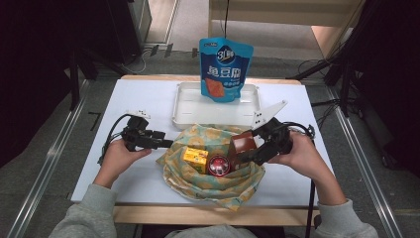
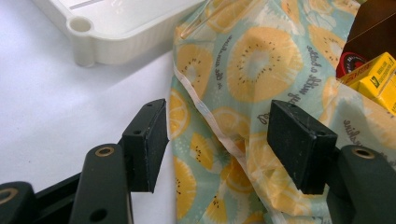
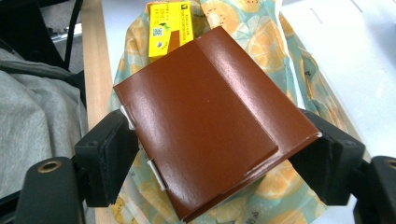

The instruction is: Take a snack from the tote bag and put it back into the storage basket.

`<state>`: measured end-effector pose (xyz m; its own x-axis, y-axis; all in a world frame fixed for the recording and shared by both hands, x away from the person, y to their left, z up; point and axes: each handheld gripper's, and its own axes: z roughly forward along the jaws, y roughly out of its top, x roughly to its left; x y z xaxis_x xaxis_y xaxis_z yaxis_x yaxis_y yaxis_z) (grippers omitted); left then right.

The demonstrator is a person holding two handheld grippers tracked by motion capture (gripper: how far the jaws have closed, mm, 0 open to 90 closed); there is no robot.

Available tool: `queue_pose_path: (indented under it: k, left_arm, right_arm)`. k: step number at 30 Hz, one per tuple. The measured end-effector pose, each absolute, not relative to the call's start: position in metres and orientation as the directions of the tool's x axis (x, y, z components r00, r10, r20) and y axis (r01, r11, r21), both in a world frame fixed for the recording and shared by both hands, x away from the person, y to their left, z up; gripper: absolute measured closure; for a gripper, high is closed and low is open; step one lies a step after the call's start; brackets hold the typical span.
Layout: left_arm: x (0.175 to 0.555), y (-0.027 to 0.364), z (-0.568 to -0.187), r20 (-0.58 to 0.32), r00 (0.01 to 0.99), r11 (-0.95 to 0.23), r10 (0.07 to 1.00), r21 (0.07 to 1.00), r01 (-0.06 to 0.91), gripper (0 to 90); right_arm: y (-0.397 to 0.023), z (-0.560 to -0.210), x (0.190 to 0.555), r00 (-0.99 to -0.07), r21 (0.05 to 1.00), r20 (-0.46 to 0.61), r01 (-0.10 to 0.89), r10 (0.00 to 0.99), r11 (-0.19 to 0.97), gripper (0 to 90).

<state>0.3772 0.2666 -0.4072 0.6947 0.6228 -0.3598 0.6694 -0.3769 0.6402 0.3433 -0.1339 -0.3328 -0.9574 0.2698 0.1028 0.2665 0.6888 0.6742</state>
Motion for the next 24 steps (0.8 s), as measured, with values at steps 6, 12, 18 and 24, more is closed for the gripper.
queue_pose_path:
  k: [6, 12, 18, 24]
  left_arm:
    - [0.377, 0.267, -0.407, -0.359, 0.694, -0.373, 0.624, 0.643, 0.669, 38.5]
    - [0.377, 0.267, -0.407, -0.359, 0.695, -0.376, 0.623, 0.642, 0.669, 38.5]
    - [0.377, 0.266, -0.407, -0.356, 0.697, -0.383, 0.622, 0.639, 0.667, 38.5]
    - [0.377, 0.266, -0.407, -0.359, 0.696, -0.377, 0.622, 0.641, 0.669, 38.5]
  right_arm:
    - [-0.139, -0.328, 0.343, -0.949, 0.693, 0.1, 0.281, 0.298, 0.664, 40.7]
    - [-0.142, -0.328, 0.345, -0.943, 0.696, 0.112, 0.3, 0.314, 0.652, 41.3]
    - [-0.135, -0.329, 0.343, -0.951, 0.688, 0.118, 0.286, 0.286, 0.668, 35.9]
    - [-0.123, -0.33, 0.343, -0.955, 0.681, 0.115, 0.276, 0.272, 0.678, 38.4]
